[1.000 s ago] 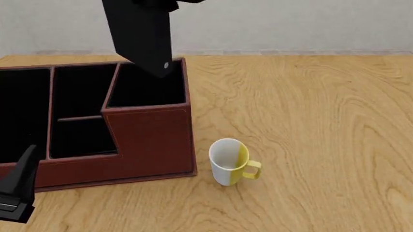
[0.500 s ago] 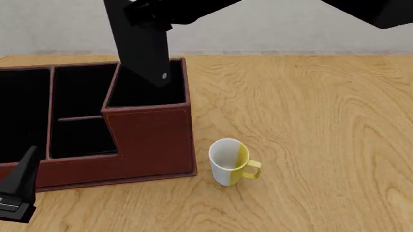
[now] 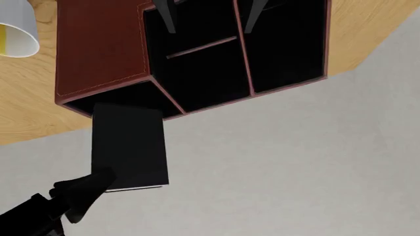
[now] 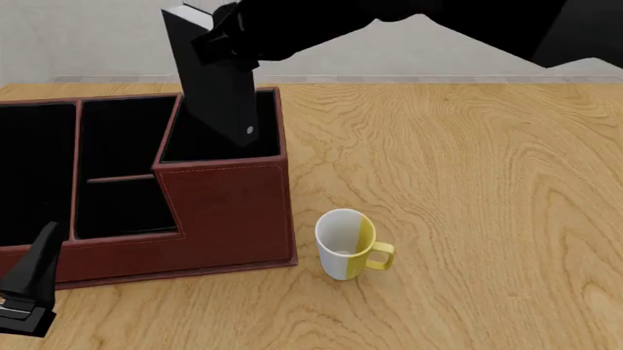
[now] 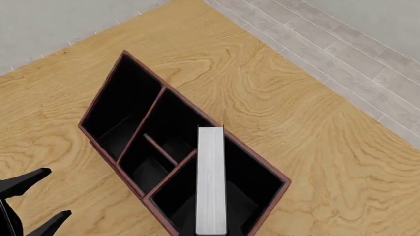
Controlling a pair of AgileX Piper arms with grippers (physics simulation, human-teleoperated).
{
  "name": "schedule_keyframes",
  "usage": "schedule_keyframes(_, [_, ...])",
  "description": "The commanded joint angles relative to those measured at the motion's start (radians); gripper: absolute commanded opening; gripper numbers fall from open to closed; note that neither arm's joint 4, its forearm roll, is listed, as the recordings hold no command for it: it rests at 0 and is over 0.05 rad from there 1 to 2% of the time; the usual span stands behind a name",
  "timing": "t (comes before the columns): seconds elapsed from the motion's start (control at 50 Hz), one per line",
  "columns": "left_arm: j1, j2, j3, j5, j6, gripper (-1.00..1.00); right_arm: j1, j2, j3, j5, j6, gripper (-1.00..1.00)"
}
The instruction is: Pick up the book and place it in the right compartment of the caddy.
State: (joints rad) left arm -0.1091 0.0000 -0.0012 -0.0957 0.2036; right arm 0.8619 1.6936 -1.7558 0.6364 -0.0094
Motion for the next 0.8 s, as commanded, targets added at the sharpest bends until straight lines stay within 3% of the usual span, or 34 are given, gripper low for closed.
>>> schedule_keyframes(0.02, [0.002,0.0,0.001,0.0,-0.001,1.0,-0.004,-0.001,0.021,-0.033,0.031,-1.0])
schedule_keyframes(0.8, [0.003,0.0,0.0,0.001,-0.004,1.0,-0.009,0.0,0.191,-0.161,0.063,-1.0])
